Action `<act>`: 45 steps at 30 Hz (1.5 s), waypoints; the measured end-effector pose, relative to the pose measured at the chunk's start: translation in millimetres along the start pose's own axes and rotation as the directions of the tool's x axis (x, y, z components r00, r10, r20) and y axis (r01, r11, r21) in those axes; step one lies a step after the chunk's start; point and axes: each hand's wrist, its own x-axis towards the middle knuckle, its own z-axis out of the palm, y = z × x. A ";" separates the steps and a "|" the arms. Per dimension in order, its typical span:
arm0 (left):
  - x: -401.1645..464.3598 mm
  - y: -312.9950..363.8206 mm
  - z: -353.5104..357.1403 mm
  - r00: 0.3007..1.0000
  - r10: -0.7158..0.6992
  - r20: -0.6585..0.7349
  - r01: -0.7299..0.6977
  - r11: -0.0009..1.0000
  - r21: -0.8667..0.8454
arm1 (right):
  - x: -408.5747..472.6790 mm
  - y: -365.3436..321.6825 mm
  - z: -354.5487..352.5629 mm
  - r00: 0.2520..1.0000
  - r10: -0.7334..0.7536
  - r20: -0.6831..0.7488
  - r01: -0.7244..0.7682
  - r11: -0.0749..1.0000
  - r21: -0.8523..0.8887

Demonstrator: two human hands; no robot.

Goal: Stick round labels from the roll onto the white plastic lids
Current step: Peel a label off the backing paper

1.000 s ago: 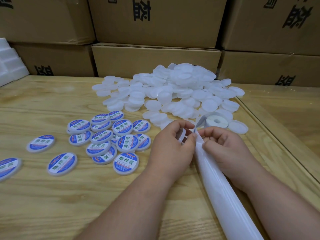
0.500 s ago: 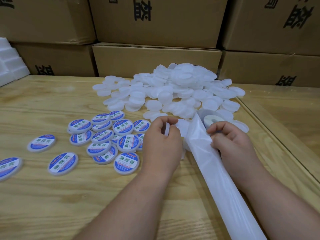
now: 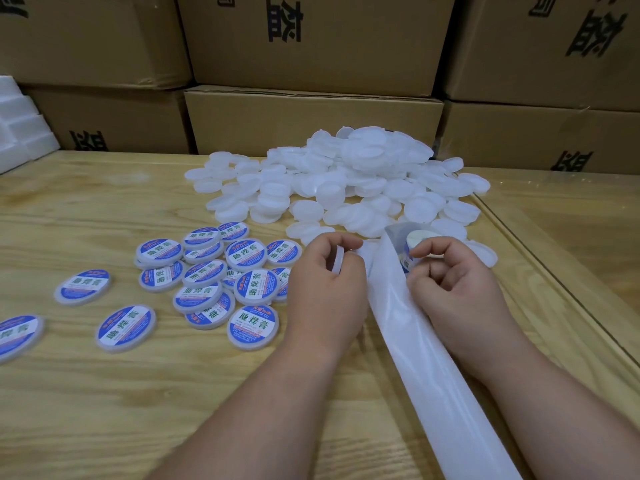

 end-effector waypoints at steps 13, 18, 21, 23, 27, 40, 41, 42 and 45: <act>1.0 1.8 0.2 0.998 0.005 -0.064 -0.010 0.998 -0.066 | -2.5 -0.3 1.0 0.993 -0.031 0.111 0.026 0.998 0.049; 1.7 3.0 -2.8 0.991 0.041 -0.128 -0.055 0.993 -0.105 | -1.5 0.9 0.2 0.996 -0.036 0.081 0.033 0.999 0.038; 1.7 1.5 -3.7 0.994 0.044 -0.102 -0.055 0.993 -0.105 | -1.2 1.5 2.1 0.997 -0.071 0.036 0.069 0.997 0.039; 1.0 0.8 -3.1 0.998 0.036 -0.056 -0.042 0.993 -0.106 | -0.7 1.6 2.2 0.993 -0.117 -0.016 0.117 0.993 0.019; -0.7 1.1 -1.4 0.999 0.008 0.031 -0.005 0.995 -0.096 | 1.6 0.4 0.6 0.982 -0.174 -0.073 0.174 0.985 -0.017; -1.8 -1.3 -0.6 0.991 0.015 0.134 -0.006 0.998 -0.061 | 0.5 -0.1 1.0 0.974 -0.208 -0.086 0.204 0.978 -0.051; -1.5 -1.5 -0.5 0.991 0.018 0.135 -0.010 0.998 -0.064 | 0.8 0.0 1.0 0.975 -0.204 -0.090 0.201 0.979 -0.041; -1.6 -1.6 -0.7 0.990 0.026 0.139 -0.017 0.997 -0.069 | 1.0 0.1 0.8 0.975 -0.200 -0.093 0.198 0.980 -0.035; -2.3 0.7 -1.3 0.985 0.063 0.159 -0.047 0.993 -0.107 | 0.9 -0.2 0.7 0.975 -0.201 -0.093 0.197 0.979 -0.048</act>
